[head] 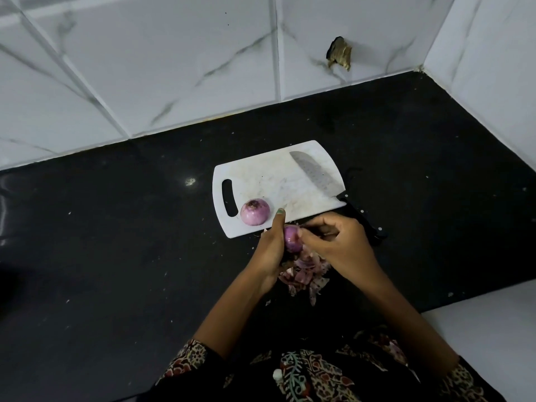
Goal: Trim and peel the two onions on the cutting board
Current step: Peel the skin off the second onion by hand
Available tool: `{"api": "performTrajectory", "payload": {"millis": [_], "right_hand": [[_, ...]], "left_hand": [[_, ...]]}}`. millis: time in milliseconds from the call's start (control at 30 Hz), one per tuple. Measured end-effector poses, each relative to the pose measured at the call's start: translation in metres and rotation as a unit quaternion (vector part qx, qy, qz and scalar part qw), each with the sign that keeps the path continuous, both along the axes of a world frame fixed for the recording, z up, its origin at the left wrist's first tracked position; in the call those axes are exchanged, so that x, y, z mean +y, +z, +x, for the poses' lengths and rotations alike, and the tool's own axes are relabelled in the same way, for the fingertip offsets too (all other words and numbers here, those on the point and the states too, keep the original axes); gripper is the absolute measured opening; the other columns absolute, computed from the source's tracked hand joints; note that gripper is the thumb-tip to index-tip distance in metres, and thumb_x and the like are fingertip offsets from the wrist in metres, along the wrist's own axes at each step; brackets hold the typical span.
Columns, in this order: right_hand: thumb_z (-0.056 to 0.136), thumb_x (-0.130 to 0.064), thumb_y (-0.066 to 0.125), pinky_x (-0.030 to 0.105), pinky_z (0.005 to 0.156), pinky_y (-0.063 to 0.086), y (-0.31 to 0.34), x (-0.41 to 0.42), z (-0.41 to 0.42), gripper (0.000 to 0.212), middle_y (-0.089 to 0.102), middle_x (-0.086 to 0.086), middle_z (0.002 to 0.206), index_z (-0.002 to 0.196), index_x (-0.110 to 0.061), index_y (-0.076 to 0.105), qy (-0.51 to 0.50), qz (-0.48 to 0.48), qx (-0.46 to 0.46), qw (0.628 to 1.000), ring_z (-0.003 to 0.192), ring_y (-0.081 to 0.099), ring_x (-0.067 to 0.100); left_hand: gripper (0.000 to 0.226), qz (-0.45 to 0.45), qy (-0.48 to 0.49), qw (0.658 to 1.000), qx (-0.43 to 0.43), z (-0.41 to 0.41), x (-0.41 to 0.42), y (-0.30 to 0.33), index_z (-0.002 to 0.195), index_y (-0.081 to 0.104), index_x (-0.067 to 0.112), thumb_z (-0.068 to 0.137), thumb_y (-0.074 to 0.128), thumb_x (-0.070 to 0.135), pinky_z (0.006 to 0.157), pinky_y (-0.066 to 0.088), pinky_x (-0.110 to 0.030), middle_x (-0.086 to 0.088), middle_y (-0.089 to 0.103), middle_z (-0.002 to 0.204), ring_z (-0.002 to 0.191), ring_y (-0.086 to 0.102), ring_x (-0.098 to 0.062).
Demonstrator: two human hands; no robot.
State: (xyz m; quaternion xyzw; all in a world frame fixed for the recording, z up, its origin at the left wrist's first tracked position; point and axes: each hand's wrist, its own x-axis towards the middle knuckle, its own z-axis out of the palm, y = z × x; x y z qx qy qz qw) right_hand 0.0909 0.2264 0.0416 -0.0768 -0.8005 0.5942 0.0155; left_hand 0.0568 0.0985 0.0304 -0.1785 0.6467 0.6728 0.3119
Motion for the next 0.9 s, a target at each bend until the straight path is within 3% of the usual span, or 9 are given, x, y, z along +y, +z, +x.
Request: {"api": "performTrajectory", "payload": {"millis": [67,167,300,433,567,700,900], "right_hand": [[0.071,-0.016,0.08,0.02,0.069,0.055,0.001,-0.0014,0.0012,0.018,0.072,-0.003,0.08,0.086,-0.012,0.072,0.021,-0.001,-0.001,1.0,0.075,0.068,0.007],[0.069,-0.012,0.08,0.021,0.063,0.053,0.0,-0.0016,0.0003,0.016,0.07,0.0,0.076,0.08,-0.011,0.069,0.019,0.017,-0.007,1.0,0.069,0.067,0.008],[0.071,-0.006,0.073,0.024,0.061,0.049,-0.0053,0.0035,-0.0024,0.009,0.068,-0.002,0.067,0.072,-0.015,0.068,-0.013,0.028,-0.015,0.999,0.062,0.063,0.006],[0.075,-0.014,0.077,0.026,0.07,0.056,-0.0021,-0.0003,0.0011,0.01,0.073,-0.001,0.078,0.084,-0.014,0.072,0.008,-0.036,-0.014,0.999,0.075,0.07,0.01],[0.07,-0.013,0.08,0.025,0.069,0.056,-0.0004,-0.0036,0.002,0.018,0.071,0.001,0.08,0.083,-0.012,0.068,0.011,-0.02,-0.013,1.0,0.075,0.069,0.011],[0.069,-0.007,0.078,0.024,0.066,0.055,-0.001,-0.0009,0.0013,0.016,0.071,0.002,0.075,0.08,-0.011,0.067,0.016,-0.034,-0.025,0.999,0.071,0.068,0.012],[0.073,-0.002,0.069,0.022,0.065,0.051,-0.0076,0.0022,-0.0005,0.015,0.07,-0.002,0.071,0.073,-0.017,0.068,-0.021,-0.025,-0.026,0.999,0.068,0.066,0.007]], "left_hand": [[0.065,-0.003,-0.01,1.0,0.004,-0.0009,-0.0001,0.0009,0.098,0.07,0.008,0.098,0.027,0.057,0.052,0.048,-0.017,-0.009,0.073,0.078,0.062,0.068,-0.011],[0.06,-0.008,-0.018,1.0,0.018,-0.0005,-0.0006,0.0011,0.086,0.065,0.009,0.1,0.027,0.053,0.042,0.04,-0.012,0.0,0.061,0.052,0.044,0.057,-0.007],[0.062,-0.017,-0.027,0.999,0.038,0.0011,0.0012,-0.0019,0.083,0.065,0.01,0.099,0.027,0.055,0.044,0.039,-0.016,-0.008,0.062,0.06,0.044,0.053,-0.009],[0.066,-0.01,-0.019,0.999,0.032,-0.0005,-0.0007,-0.0012,0.095,0.07,0.008,0.099,0.025,0.056,0.051,0.046,-0.017,-0.007,0.072,0.074,0.058,0.066,-0.01],[0.057,-0.026,-0.022,0.996,0.079,-0.0005,0.0012,-0.0051,0.072,0.063,0.016,0.101,0.027,0.05,0.052,0.048,-0.017,0.003,0.064,0.056,0.053,0.063,-0.006],[0.058,-0.022,-0.017,0.996,0.088,0.0014,0.001,-0.0021,0.085,0.067,0.008,0.1,0.031,0.051,0.07,0.053,-0.031,-0.011,0.067,0.071,0.069,0.065,-0.019],[0.056,-0.015,-0.017,0.997,0.069,0.0038,-0.0005,-0.0029,0.075,0.064,0.013,0.101,0.028,0.048,0.047,0.044,-0.015,-0.007,0.065,0.061,0.048,0.06,-0.01]]}}
